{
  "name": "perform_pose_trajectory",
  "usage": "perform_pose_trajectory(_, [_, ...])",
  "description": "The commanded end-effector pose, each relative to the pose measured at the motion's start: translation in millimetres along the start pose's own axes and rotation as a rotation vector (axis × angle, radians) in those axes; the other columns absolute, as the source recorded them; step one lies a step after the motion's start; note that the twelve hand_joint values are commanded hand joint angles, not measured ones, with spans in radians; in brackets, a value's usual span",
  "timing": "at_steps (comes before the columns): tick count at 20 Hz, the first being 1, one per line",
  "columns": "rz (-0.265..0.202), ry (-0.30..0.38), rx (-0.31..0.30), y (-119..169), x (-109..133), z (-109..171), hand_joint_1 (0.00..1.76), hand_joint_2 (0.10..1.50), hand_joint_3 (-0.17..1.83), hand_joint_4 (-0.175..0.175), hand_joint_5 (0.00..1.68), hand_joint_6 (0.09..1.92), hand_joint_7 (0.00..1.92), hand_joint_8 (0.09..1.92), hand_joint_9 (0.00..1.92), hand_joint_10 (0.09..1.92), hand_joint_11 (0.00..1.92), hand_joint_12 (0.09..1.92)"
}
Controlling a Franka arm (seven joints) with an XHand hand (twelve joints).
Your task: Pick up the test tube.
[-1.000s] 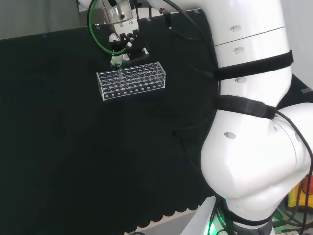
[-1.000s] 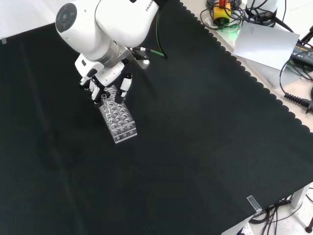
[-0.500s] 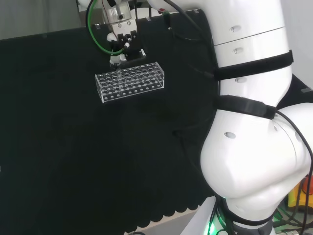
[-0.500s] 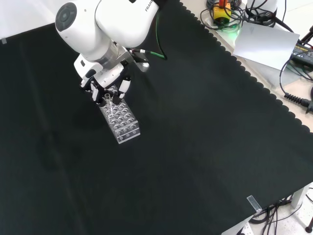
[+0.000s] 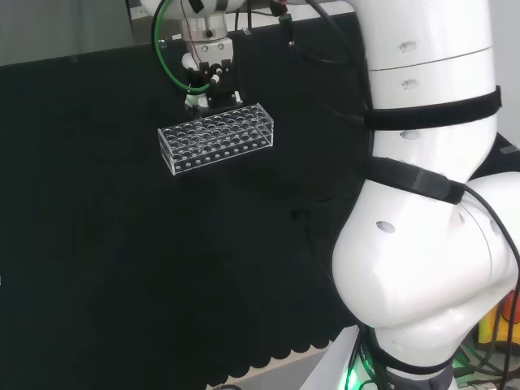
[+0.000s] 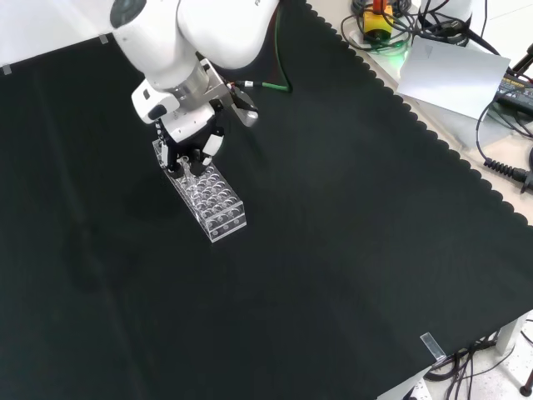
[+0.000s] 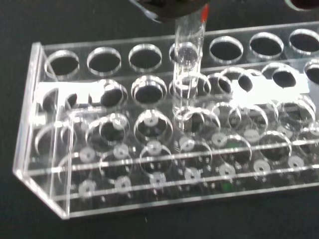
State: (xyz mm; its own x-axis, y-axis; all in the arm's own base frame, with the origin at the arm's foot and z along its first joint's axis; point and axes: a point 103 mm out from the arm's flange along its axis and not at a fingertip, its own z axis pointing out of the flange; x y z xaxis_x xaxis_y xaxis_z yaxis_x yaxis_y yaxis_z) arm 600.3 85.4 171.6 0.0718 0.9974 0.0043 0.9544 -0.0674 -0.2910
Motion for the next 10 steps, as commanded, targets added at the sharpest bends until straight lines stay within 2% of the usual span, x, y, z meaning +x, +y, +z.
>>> perform_pose_trajectory(1, [0.056, 0.081, -0.112, -2, -7, -21, 1.23, 1.06, -0.17, -0.175, 1.34, 0.40, 1.72, 0.38, 1.70, 0.41, 1.25, 0.87])
perform_pose_trajectory(5, [0.057, 0.090, -0.120, -5, -12, -30, 1.23, 1.05, -0.17, -0.175, 1.35, 0.40, 1.73, 0.38, 1.71, 0.41, 1.25, 0.86])
perform_pose_trajectory(10, [0.058, 0.124, -0.101, -8, -17, -47, 1.23, 1.05, -0.17, -0.175, 1.35, 0.39, 1.74, 0.38, 1.71, 0.42, 1.24, 0.86])
